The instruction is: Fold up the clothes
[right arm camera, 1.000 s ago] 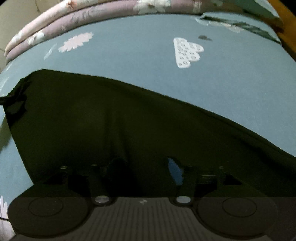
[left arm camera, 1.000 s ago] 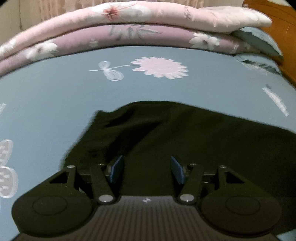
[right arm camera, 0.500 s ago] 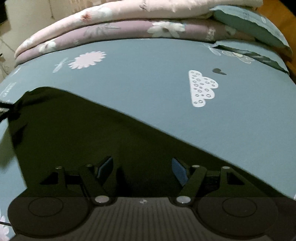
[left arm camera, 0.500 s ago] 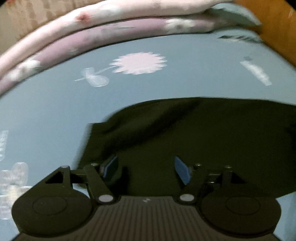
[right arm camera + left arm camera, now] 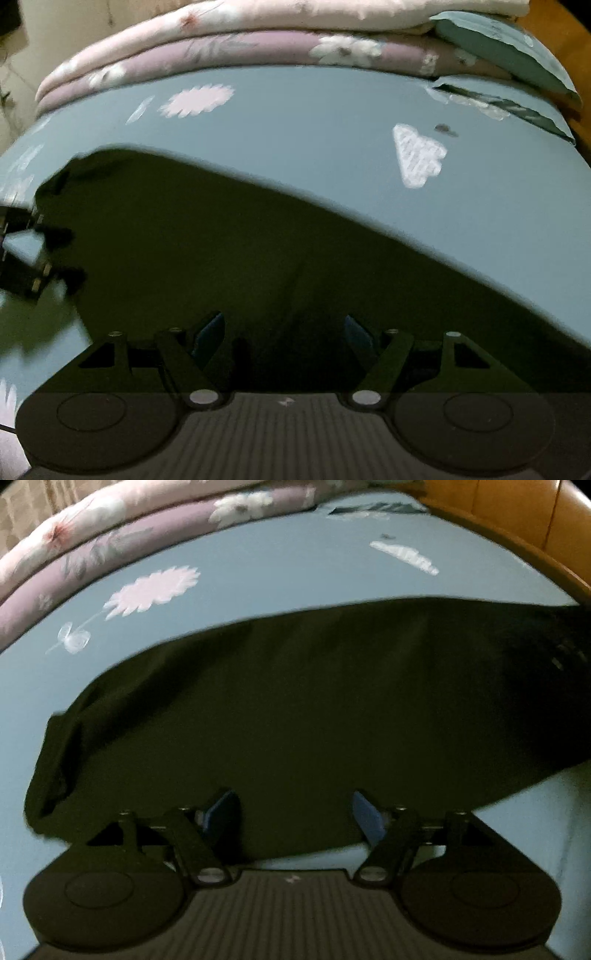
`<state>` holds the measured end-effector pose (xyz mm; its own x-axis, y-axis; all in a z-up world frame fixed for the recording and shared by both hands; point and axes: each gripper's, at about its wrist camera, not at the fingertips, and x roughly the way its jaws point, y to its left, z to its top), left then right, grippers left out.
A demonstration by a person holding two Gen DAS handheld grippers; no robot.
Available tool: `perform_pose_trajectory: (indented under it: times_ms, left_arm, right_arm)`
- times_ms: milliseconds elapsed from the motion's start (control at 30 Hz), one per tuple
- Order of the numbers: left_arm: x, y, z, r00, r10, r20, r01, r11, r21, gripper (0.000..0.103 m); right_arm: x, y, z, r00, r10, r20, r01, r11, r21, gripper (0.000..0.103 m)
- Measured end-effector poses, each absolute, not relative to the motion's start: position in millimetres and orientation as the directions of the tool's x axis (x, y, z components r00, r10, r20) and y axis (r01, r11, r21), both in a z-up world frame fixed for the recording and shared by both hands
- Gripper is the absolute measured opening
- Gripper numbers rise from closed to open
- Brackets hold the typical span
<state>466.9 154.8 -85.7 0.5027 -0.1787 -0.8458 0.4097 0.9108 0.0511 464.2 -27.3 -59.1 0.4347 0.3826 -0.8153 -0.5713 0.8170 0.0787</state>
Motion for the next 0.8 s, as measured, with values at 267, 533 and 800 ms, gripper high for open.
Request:
perform_pose_trajectory:
  times_ms: [267, 533, 800]
  left_arm:
    - [476, 176, -61, 0.448, -0.229, -0.864, 0.33, 0.941, -0.079, 0.075]
    - [561, 221, -60, 0.589, -0.227, -0.776, 0.069, 0.97, -0.231, 0.075]
    - [612, 240, -86, 0.605, -0.163, -0.78, -0.022, 0.975, -0.221, 0.075]
  right_arm:
    - [414, -17, -74, 0.304, 0.415, -0.857, -0.578, 0.796, 0.18, 0.09]
    - [411, -15, -69, 0.31, 0.437, -0.845, -0.56, 0.801, 0.209, 0.09]
    - [413, -17, -70, 0.302, 0.443, -0.844, -0.541, 0.809, 0.231, 0.09]
